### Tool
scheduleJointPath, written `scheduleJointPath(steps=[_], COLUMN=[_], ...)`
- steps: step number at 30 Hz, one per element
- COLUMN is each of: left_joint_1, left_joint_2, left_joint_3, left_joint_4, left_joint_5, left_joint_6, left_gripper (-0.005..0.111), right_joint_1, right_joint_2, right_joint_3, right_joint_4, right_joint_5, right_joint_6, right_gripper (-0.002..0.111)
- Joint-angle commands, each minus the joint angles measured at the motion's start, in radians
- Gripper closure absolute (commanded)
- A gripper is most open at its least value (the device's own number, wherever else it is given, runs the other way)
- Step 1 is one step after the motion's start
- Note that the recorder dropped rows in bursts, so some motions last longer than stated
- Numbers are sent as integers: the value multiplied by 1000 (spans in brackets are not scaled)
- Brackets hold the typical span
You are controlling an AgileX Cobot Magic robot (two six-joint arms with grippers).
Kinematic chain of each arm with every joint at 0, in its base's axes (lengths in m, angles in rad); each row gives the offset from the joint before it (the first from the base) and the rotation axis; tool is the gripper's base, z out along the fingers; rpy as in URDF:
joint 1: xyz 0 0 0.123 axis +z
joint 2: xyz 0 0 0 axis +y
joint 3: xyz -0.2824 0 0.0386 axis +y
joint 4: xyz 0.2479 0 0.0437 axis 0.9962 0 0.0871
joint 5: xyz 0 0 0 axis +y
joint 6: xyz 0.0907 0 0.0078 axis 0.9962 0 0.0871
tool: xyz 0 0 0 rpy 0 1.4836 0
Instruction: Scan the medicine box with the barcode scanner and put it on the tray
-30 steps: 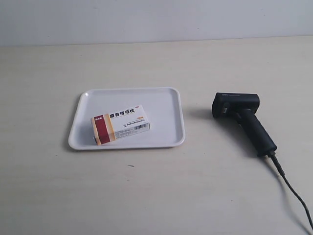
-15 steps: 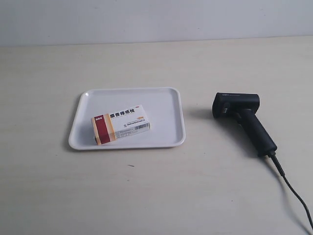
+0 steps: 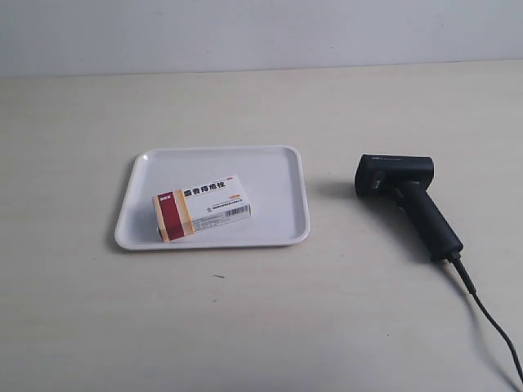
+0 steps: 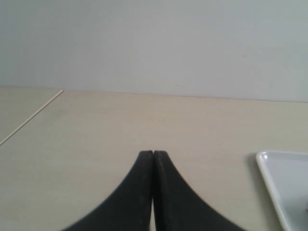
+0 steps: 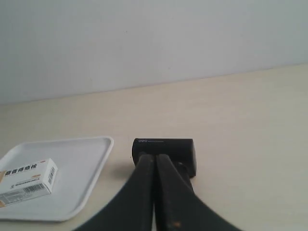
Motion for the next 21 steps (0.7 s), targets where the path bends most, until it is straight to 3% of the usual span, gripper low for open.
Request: scheduleJointPath(steps=[1, 5, 14, 21], left_joint_1=[-1, -1, -1, -1], left_joint_2=[-3, -3, -3, -3], left_joint_3=[1, 1, 1, 1], left_joint_4=[-3, -3, -3, -3], left_joint_5=[-3, -3, -3, -3], left_joint_6=[4, 4, 4, 4], left_gripper=[104, 104, 104, 104], right_joint_1=[3, -10, -306, -317], right_joint_2=[-48, -55, -145, -222], right_joint_3=[4, 4, 4, 4], right_joint_4=[-10, -10, -7, -18], right_joint_5=[-8, -8, 1, 50], right_joint_6=[6, 8, 8, -16], right_gripper=[108, 108, 108, 108])
